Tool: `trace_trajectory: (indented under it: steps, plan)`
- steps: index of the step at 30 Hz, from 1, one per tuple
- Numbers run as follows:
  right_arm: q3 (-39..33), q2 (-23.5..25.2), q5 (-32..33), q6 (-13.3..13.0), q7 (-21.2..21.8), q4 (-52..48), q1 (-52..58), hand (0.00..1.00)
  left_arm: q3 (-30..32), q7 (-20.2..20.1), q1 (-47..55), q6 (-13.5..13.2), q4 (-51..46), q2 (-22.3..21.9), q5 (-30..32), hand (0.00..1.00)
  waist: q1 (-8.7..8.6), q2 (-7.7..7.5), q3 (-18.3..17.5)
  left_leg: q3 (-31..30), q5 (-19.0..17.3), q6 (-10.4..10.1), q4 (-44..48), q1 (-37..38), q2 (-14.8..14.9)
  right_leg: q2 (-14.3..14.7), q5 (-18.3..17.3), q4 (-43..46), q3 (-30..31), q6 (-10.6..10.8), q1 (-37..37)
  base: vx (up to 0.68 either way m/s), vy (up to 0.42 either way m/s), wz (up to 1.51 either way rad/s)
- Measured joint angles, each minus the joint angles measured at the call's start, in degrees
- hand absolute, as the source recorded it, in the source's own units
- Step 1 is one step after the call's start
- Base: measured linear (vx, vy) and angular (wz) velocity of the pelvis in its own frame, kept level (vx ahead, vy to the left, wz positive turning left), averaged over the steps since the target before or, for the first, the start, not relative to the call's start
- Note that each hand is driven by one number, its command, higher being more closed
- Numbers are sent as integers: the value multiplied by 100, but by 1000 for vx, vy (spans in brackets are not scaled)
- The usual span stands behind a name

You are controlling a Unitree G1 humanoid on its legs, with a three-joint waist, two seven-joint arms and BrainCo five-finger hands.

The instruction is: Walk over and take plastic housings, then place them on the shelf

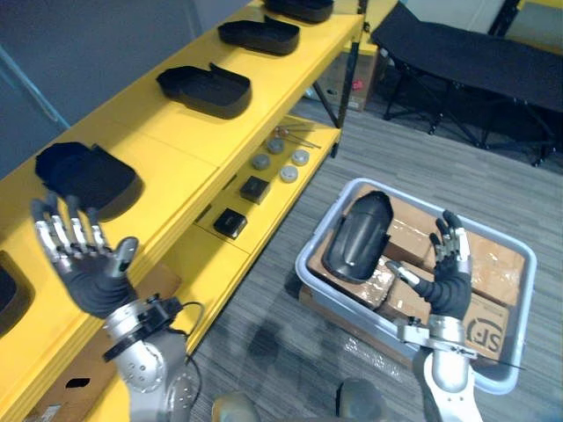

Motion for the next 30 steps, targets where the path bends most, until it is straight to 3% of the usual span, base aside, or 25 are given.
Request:
trace_trajectory:
  steps: [2, 5, 7, 10, 12, 13, 15, 19, 25, 30]
  plan:
    - [-221, -3, 221, 28, -136, 12, -2, 0, -200, -242, 15, 28, 66, 15, 2, 0, 5, 124, -6, -14, 6, -20, -220, 3, -165, -53, 53, -132, 88, -91, -153, -91, -29, -31]
    - [-433, -38, 401, 193, -305, 215, -100, 0, -409, -578, -221, 304, 588, 71, -4, 0, -25, 202, -7, 5, 9, -22, -919, 115, -475, -221, 226, -153, 174, 39, -430, -99, 119, -1]
    - [-488, -26, 390, 310, -556, 875, -426, 0, -698, -885, -368, 653, 1289, 237, -14, 0, -9, 184, 27, 17, -63, -196, -1314, 192, -649, -377, 428, -280, 176, 193, -517, -101, 234, 7]
    - [-688, 11, 447, 460, -801, 1865, -1126, 0, -878, -1076, -559, 1049, 2150, 481, 2, 0, 51, 24, 202, 17, -126, -422, -1278, 102, -803, -522, 762, -607, 181, 326, -487, -132, 221, -4]
    - [-1099, -57, 440, 669, -1051, 2548, -1768, 0, -1013, -1094, -747, 1401, 2954, 734, 59, 0, 196, -72, 426, -9, -154, -405, -1034, -167, -939, -647, 1192, -1158, 133, 422, -371, -158, 193, 3]
    - [-1193, -115, 440, 720, -1081, 2724, -1965, 0, -1048, -1096, -764, 1450, 3113, 789, 81, 0, 207, -76, 503, -25, -169, -380, -952, -238, -957, -660, 1300, -1309, 111, 441, -316, -161, 166, 8]
    - [-1381, -626, 684, 925, -1299, 3495, -2822, 0, -1137, -1238, -785, 1651, 3584, 972, 284, 0, 327, -35, 714, -120, -261, -291, -568, -631, -989, -685, 1648, -1723, -12, 492, -268, -167, 131, 16]
    - [-1426, -1522, 957, 1171, -1450, 4747, -4113, 0, -1407, -1485, -921, 1741, 4507, 1023, 267, 0, 536, 118, 817, -372, -284, -258, -185, -1220, -994, -638, 1930, -2026, -193, 500, -375, -133, 72, 24]
    - [-1416, -2293, 1197, 1384, -1799, 5725, -5014, 0, -1706, -1607, -931, 1731, 5910, 897, 219, 0, 814, 237, 920, -545, -353, -209, 243, -1725, -981, -602, 2056, -2049, -306, 503, -591, -50, 35, 9]
    - [-1404, -2669, 1313, 1730, -1764, 6363, -5429, 0, -1435, -1702, -1001, 1430, 6505, 905, 99, 0, 954, 416, 1053, -664, -480, -145, 594, -2020, -988, -600, 2056, -1911, -361, 507, -708, -25, 59, 6]
